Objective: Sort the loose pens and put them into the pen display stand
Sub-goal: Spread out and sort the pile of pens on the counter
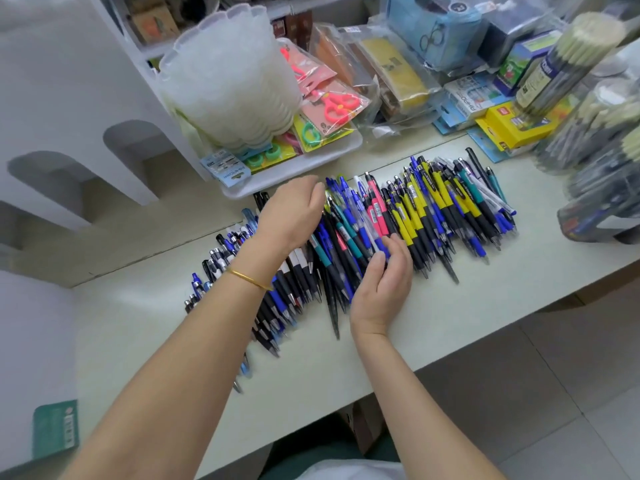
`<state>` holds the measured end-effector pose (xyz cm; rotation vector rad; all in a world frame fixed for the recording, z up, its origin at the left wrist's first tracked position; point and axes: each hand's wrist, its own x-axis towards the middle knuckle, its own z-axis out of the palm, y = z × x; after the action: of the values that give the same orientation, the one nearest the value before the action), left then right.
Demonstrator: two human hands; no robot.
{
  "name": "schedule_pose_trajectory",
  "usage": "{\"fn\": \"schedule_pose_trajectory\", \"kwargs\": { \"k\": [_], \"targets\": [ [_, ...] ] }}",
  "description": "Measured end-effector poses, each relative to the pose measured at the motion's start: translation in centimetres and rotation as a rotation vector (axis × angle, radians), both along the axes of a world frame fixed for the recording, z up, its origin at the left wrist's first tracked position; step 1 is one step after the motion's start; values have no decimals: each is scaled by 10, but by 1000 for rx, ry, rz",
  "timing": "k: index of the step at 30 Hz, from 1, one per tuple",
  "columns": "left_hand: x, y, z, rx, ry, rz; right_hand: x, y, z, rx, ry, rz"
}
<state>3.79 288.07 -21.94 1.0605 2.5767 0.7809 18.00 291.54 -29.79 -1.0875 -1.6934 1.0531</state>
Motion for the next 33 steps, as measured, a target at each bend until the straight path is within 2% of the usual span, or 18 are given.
{"fn": "schedule_pose_trajectory", "kwargs": {
  "k": [3,5,8,11,14,16,20,24,27,33],
  "targets": [
    [10,-21,14,149,25,145,4,8,12,43,-38,43],
    [15,-38,16,181,47,261,3,11,22,54,-69,130],
    [27,-58,8,111,139,288,4,16,33,47,-139,304],
    [58,-63,-6,-12,249,244,7,22,40,76,-319,479],
    [84,-53,-15,-120,275,307,5,24,42,98,-564,666],
    [90,-45,-17,-169,268,361,6,25,43,117,-613,741],
    [94,-35,-19,-278,275,409,4,29,45,99,-615,802],
    [96,-27,-20,-307,325,451,1,38,53,-73,-436,767],
    [98,-23,-18,-305,353,476,-2,45,57,-102,-367,712],
    [120,-24,-21,-261,277,541,-9,51,57,-55,-443,789]
  ]
}}
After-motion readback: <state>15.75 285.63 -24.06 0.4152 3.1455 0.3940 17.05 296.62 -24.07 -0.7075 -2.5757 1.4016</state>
